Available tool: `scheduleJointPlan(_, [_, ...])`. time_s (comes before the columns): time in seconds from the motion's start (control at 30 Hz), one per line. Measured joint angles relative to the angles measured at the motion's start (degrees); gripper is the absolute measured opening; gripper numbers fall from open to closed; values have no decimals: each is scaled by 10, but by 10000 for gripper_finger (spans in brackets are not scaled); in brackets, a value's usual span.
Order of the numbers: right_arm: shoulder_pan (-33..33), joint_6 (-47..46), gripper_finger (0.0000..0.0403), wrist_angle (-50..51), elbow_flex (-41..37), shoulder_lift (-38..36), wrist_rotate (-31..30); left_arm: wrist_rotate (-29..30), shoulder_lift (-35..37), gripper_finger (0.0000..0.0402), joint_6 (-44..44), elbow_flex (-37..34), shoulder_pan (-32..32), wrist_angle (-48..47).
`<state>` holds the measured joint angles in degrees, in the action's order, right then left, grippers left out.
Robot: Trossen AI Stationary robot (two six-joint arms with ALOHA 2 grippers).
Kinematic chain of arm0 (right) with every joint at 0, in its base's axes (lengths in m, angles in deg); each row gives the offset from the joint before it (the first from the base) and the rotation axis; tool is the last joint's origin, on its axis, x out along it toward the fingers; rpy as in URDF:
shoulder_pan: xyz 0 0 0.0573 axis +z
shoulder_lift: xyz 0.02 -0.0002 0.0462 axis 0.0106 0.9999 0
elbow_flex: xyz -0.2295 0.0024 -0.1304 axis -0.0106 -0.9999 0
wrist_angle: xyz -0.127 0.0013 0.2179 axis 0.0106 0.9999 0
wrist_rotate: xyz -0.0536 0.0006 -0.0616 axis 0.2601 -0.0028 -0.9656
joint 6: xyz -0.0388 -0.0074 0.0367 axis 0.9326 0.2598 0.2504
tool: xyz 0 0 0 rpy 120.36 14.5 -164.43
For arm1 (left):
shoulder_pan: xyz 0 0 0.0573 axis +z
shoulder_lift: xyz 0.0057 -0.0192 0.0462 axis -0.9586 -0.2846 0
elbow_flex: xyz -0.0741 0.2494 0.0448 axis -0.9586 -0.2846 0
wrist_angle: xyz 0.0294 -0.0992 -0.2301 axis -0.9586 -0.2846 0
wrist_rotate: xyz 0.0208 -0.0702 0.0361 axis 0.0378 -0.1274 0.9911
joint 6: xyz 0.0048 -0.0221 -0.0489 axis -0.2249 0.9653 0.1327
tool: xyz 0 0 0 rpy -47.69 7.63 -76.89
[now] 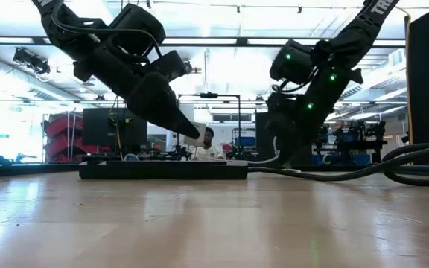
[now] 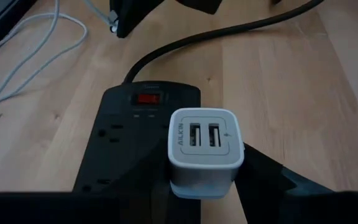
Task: Insert USB
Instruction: Remove the white charger cable from the white charger adapter
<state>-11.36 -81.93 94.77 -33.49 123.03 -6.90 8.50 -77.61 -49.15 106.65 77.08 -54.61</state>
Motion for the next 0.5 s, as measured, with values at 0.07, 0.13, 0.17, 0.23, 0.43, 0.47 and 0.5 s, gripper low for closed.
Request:
scheduleJointPlan(0.07, [4,2,34,9,0,0,3,0,0,129,4,0,0,-1])
scheduleJointPlan(0.13, [12,16,56,9,0,0,18,0,0,129,4,0,0,-1])
scheduleJointPlan(0.17, [17,24,67,10,0,0,24,0,0,129,4,0,0,-1])
scheduleJointPlan(0.23, [28,26,92,16,0,0,28,-3,0,129,4,0,0,-4])
scheduleJointPlan(0.43, [50,7,162,85,0,0,2,-5,0,129,5,0,0,-12])
scheduleJointPlan(0.47, [52,-2,172,101,0,0,0,-5,0,129,5,0,0,-12])
scheduleJointPlan(0.5, [53,-11,181,119,1,-3,-2,-5,0,129,5,0,0,-11])
